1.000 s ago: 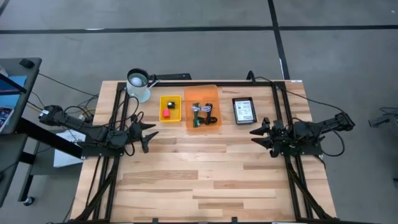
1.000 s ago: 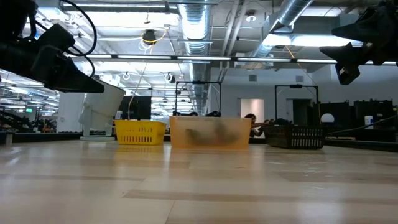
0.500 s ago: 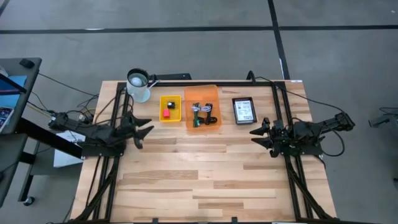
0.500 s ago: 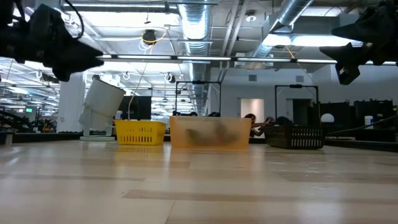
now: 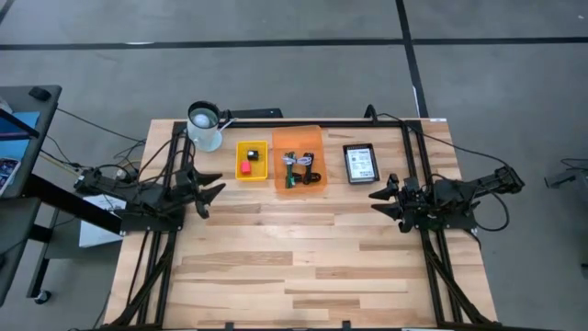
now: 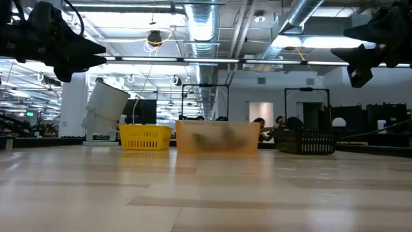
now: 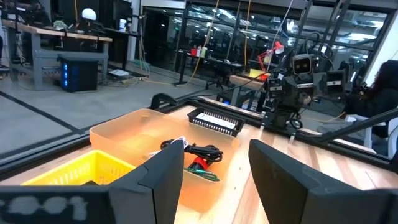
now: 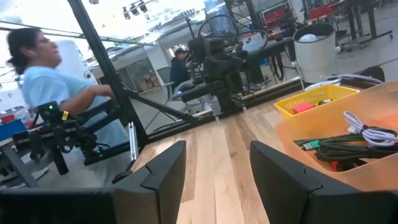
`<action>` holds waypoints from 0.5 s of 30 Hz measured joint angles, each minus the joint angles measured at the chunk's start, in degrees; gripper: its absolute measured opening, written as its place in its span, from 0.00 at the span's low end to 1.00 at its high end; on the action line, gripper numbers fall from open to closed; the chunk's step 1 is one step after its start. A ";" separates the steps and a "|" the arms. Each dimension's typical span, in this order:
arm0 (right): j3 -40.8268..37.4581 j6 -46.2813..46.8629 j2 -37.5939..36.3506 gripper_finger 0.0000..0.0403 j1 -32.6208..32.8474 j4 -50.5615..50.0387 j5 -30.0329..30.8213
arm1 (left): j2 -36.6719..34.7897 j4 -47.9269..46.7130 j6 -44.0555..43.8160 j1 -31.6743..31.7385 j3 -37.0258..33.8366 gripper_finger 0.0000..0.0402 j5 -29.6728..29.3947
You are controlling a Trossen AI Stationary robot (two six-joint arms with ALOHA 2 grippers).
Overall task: Pick and place items into bin
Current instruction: Return to home position
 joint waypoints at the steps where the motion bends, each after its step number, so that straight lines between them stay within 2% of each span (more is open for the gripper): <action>1: 0.00 0.00 0.02 0.43 0.00 0.00 0.00 | -0.01 -0.01 0.00 0.00 0.00 0.43 0.00; 15: 0.00 0.00 0.00 0.43 0.00 0.00 0.07 | -0.02 -0.17 0.00 0.00 0.00 0.43 -0.04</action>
